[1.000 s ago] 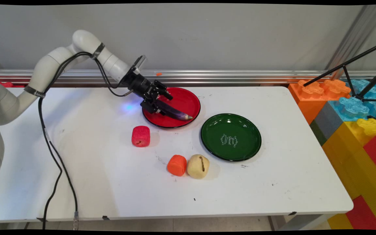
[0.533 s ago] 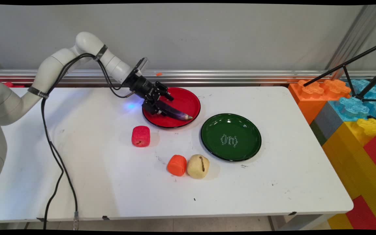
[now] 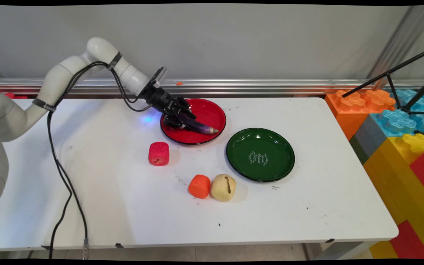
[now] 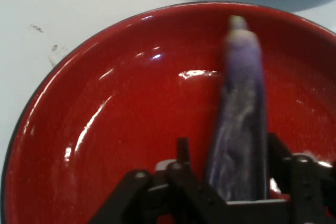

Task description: Pick up the eggplant from the red plate, then place the picked object on the table

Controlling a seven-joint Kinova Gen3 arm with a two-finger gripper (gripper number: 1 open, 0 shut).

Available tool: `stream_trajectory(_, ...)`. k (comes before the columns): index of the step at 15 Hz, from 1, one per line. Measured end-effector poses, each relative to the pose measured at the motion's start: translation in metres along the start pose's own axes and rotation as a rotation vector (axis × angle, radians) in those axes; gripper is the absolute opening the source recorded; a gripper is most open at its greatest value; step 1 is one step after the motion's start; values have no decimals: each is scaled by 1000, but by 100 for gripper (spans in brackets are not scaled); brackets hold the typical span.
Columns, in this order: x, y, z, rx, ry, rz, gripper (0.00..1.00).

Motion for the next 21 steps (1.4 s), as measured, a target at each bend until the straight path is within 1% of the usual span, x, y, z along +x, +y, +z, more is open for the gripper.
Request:
stream_trajectory(6, 4, 1, -2, -6, 1, -13, 0)
stream_trajectory(8, 9, 2, -6, -7, 8, -22, 0)
stream_trajectory(11, 23, 9, -16, -19, 30, -43, 0)
stream_trajectory(14, 40, 22, -28, -44, 59, -69, 0)
stream_trajectory(16, 52, 35, -39, -68, 78, -88, 0)
stream_trajectory(20, 67, 67, -60, -128, 104, -109, 0)
stream_trajectory(21, 68, 78, -67, -149, 110, -109, 0)
